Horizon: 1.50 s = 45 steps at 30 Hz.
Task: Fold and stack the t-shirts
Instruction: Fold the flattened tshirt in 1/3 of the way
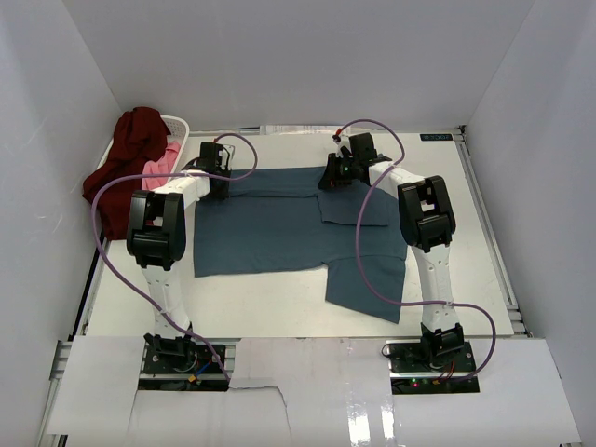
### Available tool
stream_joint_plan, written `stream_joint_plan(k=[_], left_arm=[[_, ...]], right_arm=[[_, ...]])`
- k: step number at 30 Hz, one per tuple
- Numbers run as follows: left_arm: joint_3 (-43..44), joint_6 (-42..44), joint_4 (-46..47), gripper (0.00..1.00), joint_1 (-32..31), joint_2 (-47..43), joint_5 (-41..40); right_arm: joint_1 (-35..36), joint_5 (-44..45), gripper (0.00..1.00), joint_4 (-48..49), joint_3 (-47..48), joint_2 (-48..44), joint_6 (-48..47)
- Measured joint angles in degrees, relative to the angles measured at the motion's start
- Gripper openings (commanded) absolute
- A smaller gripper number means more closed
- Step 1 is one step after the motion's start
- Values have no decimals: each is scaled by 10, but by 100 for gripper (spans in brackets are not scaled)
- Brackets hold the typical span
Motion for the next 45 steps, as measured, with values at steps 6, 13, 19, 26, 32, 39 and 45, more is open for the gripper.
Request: stream_joint_plan(k=[6, 13, 19, 26, 32, 39, 45], left_arm=[[-14, 0, 0, 20, 0, -14, -4], [-34, 5, -1, 8, 0, -52, -26], [-54, 8, 0, 5, 0, -68, -46], [-67, 15, -22, 63, -2, -68, -58], [-67, -13, -40, 86, 1, -68, -95], [-85, -55, -26, 86, 2, -150, -99], [-113, -109, 13, 77, 2, -317, -58]], right_arm=[[0, 0, 16, 0, 0, 0, 0], [-1, 3, 16, -16, 12, 5, 1], [-2, 2, 16, -26, 20, 9, 2], [-2, 4, 21, -40, 32, 12, 2], [-2, 5, 21, -50, 42, 16, 2], [-2, 4, 33, -64, 52, 17, 3], [-5, 3, 51, -62, 33, -7, 2]])
